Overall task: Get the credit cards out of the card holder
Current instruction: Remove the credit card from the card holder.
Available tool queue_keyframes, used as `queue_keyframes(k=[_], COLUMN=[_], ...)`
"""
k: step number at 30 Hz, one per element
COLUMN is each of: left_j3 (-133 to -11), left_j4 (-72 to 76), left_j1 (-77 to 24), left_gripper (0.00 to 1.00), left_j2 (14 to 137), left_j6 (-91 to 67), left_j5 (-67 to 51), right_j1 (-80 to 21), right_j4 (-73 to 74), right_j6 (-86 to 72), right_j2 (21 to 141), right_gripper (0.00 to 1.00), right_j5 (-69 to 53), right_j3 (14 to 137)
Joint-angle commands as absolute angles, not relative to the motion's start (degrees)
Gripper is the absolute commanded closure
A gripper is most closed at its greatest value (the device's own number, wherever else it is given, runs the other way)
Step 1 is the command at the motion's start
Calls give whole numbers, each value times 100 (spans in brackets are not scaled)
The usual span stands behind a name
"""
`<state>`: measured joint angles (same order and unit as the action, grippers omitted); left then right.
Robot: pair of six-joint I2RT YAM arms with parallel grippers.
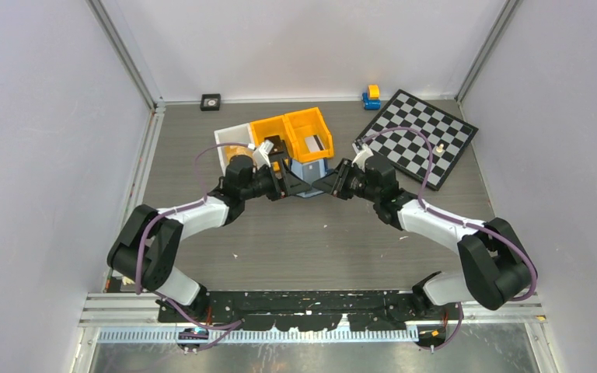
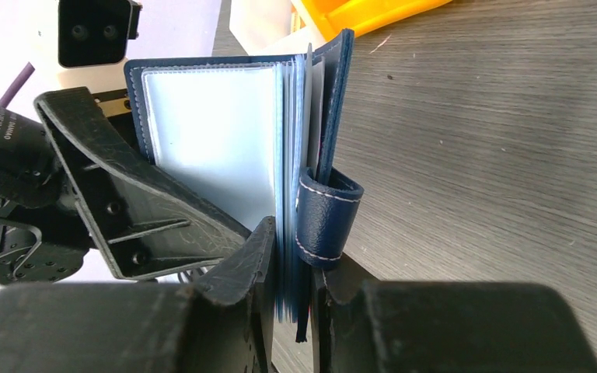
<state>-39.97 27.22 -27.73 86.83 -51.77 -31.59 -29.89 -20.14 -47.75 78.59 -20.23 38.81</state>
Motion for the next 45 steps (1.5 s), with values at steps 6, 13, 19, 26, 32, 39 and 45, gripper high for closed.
queue_keyframes(k=[6, 13, 19, 26, 32, 39, 45], left_j3=[-4236, -4151, -4124, -3980, -3968, -3973, -3984], left_j4=[2972, 3006, 3025, 3233, 3256, 3321, 3250], left_j1=[-2796, -2735, -2692, -2570, -2558, -2558, -2558], left_gripper=[54, 89, 100, 100, 100, 100, 100], left_j2=[8916, 8791, 8760, 8668, 8656, 8662, 8643], left_j6=[-5163, -5160, -5205, -5358, -5373, -5398, -5370], left_j5=[-3342, -3285, -3274, -3287, -3311, -3364, -3337], right_j1=[-3023, -3023, -2985, -2872, -2839, -2840, -2834], right_j4=[-3303, -3152, -2925, -2868, -2822, -2676, -2325], right_j6=[-5180, -5113, -5037, -5059, -5045, -4983, -4858], right_j2=[7622, 7478, 7266, 6992, 7048, 7269, 7268], right_gripper=[86, 56, 40, 49, 73, 69, 83], right_j5=[-2485, -2254, -1903, -1654, -1745, -1922, -1797], right_j3=[3700, 3639, 3558, 3395, 3451, 3630, 3754])
